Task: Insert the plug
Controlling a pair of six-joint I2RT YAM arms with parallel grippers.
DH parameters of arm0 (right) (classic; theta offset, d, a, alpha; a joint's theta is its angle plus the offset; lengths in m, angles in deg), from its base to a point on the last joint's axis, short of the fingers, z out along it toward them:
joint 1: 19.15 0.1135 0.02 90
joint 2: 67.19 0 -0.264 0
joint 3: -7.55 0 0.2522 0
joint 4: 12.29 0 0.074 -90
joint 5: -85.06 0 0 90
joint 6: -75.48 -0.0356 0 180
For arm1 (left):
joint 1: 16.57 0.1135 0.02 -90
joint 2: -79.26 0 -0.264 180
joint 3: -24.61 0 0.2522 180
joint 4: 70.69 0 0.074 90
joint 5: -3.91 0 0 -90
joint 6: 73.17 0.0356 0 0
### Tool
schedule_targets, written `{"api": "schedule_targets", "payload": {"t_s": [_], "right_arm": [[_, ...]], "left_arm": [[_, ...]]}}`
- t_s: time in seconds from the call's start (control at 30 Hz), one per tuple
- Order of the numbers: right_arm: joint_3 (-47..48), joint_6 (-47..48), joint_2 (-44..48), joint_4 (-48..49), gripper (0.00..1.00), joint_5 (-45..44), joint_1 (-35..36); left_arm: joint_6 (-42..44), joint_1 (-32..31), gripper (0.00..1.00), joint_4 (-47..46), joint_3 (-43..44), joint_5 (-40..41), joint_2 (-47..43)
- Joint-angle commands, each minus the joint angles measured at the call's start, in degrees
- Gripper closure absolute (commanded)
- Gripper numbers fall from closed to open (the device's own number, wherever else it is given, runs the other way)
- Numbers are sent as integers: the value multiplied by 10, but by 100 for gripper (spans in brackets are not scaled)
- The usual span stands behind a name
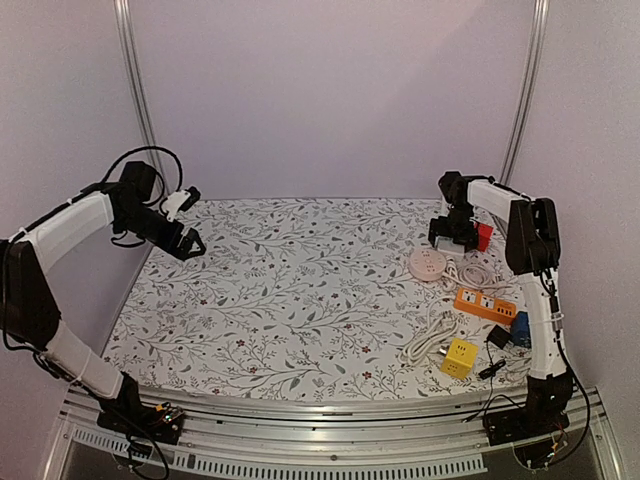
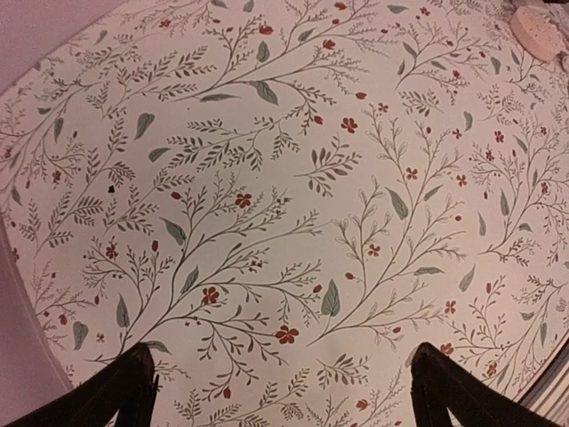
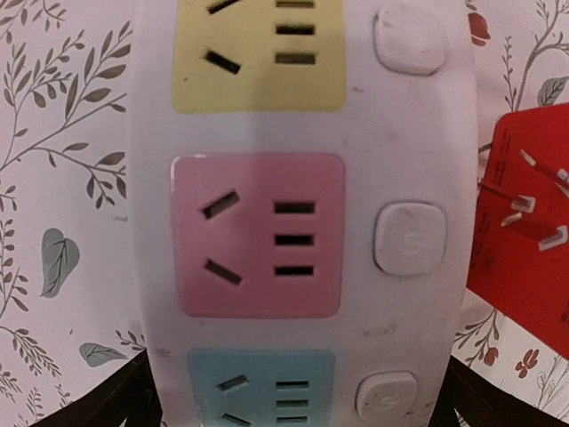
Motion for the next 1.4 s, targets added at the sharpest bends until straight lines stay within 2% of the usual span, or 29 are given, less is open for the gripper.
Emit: {"api": "schedule_targets", "payload": {"t_s": [0.0, 0.07, 0.13, 0.27, 0.4, 0.5, 0.73, 0.9, 1.1, 1.23, 1.37], "right_arm": [[44, 11, -42, -23, 3, 21, -6], [59, 16, -52, -28, 12, 39, -6], [68, 23, -58, -31, 30, 59, -6], [88, 51, -52, -21, 53, 68, 2], [101, 101, -19, 38, 78, 104, 17], [100, 132, 31, 82, 89, 99, 36], [82, 218, 163, 153, 100, 43, 83], [48, 283, 264, 200, 100, 58, 126], [-10, 370, 357, 221, 100, 146, 208], [-93, 418, 394, 238, 100, 164, 275], [-151, 471, 394, 251, 100, 133, 340]], "left_arm": [[2, -9, 0, 2, 20, 10, -7], [4, -9, 0, 1, 20, 20, -11], [6, -9, 0, 1, 19, 28, -14], [13, -8, 0, 1, 14, 31, -20], [16, -8, 1, 1, 15, 38, -20], [13, -8, 1, 0, 18, 44, -23], [17, -4, 1, 3, 12, 50, -46], [22, 4, 0, 11, 13, 62, -58], [20, 26, 1, 16, 15, 64, -78], [18, 43, 1, 18, 5, 53, -89], [18, 63, 1, 22, -5, 56, -93]]}}
